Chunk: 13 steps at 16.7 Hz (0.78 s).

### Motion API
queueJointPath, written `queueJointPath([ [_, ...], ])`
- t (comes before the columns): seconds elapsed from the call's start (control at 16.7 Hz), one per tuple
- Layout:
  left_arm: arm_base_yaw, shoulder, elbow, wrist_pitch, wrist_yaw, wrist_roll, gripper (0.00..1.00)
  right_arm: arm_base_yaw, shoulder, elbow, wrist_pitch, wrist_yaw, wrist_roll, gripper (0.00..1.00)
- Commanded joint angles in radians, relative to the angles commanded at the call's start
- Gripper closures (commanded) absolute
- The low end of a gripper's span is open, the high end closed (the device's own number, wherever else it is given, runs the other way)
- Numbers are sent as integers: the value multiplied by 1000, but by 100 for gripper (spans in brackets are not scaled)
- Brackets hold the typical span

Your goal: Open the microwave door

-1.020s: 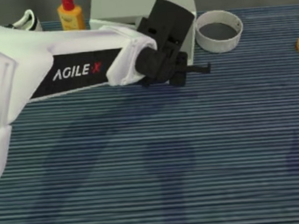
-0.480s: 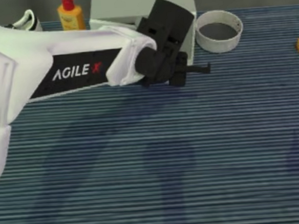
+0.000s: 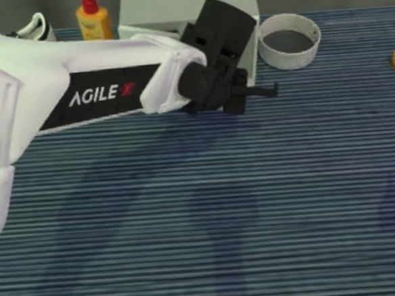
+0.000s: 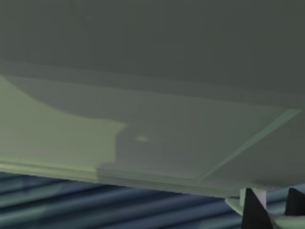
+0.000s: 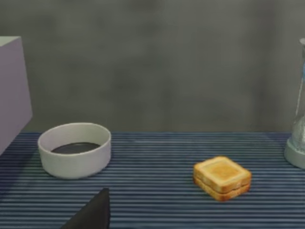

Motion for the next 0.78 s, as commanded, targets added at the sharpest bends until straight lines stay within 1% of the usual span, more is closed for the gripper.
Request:
queueJointPath([
  [0.24, 0, 0, 0, 0, 0, 0, 100, 0, 0, 0, 0, 0, 0, 0],
  [0.42, -6, 1, -14, 3, 12, 5, 100, 0, 0, 0, 0, 0, 0, 0],
  [0.78, 13, -51, -81, 48, 54, 69, 100, 0, 0, 0, 0, 0, 0, 0],
])
